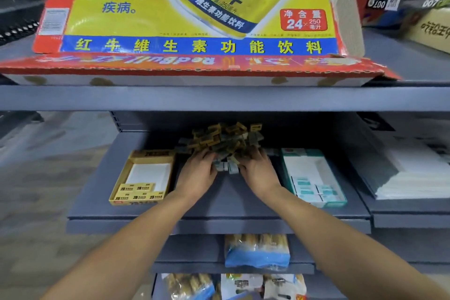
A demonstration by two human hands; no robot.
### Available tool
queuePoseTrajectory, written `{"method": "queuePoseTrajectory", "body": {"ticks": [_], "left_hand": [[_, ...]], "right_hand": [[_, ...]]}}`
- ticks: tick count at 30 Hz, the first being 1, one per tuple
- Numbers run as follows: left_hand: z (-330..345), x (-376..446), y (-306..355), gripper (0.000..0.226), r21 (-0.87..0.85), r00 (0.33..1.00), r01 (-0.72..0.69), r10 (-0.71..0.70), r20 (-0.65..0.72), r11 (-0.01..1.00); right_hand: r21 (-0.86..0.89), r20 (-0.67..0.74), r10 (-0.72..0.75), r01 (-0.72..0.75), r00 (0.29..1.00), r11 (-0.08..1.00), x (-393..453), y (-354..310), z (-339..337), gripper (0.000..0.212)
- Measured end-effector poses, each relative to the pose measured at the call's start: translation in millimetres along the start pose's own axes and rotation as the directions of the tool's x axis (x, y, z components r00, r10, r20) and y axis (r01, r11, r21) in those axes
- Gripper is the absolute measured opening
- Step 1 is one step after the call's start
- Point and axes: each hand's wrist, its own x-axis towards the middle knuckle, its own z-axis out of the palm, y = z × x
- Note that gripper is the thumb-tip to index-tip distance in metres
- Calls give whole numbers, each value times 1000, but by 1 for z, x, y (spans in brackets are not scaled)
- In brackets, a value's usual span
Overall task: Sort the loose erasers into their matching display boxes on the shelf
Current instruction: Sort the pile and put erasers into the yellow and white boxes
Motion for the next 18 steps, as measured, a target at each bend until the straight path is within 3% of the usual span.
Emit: {"method": "queuePoseTrajectory", "body": {"ticks": [7, 13, 18], "left_hand": [[0, -2, 1, 35, -18, 1000, 24, -24, 2, 1000], [-4, -4, 6, 34, -12, 1000, 17, -18, -14, 1000], [-5, -6, 14, 33, -4, 1000, 15, -15, -16, 1000]], "right_hand": [[35, -76, -237, 240, 968, 970, -5, 3, -1, 51], [281, -143, -163, 198, 976, 939, -12, 5, -18, 40], [282, -221, -185, 244, 958, 928, -16, 6, -34, 39]]}}
